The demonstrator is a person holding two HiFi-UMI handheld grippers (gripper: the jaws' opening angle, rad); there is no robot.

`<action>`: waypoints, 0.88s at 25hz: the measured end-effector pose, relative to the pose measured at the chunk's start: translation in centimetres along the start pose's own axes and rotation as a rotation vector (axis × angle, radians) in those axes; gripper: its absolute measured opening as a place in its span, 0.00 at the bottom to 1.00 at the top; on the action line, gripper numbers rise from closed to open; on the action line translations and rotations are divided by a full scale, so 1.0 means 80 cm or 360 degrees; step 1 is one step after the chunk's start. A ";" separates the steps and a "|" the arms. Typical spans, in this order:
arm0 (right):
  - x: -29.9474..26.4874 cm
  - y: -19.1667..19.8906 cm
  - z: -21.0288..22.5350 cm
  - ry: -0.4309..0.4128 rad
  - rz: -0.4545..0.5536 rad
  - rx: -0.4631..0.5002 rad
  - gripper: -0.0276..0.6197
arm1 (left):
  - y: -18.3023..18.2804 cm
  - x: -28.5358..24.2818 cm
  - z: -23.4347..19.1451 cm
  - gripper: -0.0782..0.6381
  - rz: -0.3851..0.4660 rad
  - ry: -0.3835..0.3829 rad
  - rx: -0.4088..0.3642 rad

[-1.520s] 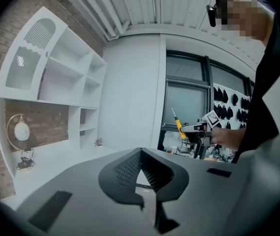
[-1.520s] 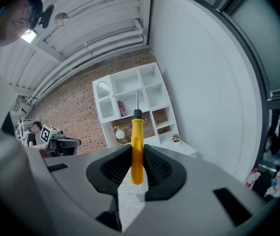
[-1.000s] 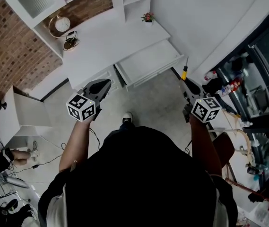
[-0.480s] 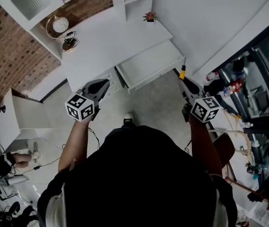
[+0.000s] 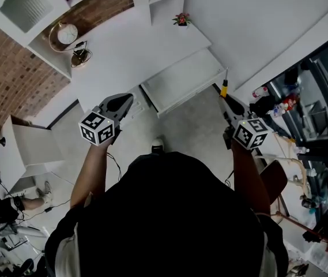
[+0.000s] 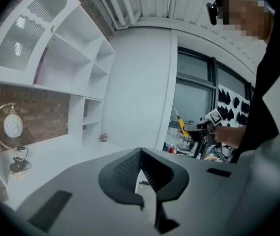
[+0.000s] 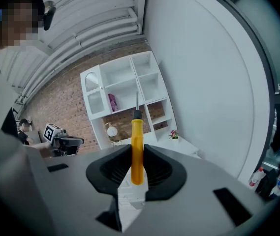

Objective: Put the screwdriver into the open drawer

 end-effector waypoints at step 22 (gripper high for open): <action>-0.049 -0.027 0.032 0.0168 -0.0035 0.0095 0.17 | -0.046 -0.076 -0.071 0.13 -0.0021 0.0141 -0.0034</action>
Point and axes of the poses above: the fingertips, and each gripper's own axes: x backward along the fingers, z to its right, y out of its underside, the point moved 3 cm from there along x, backward along the fingers, and after that the axes turned 8 degrees about x, right-handed, at the moved point
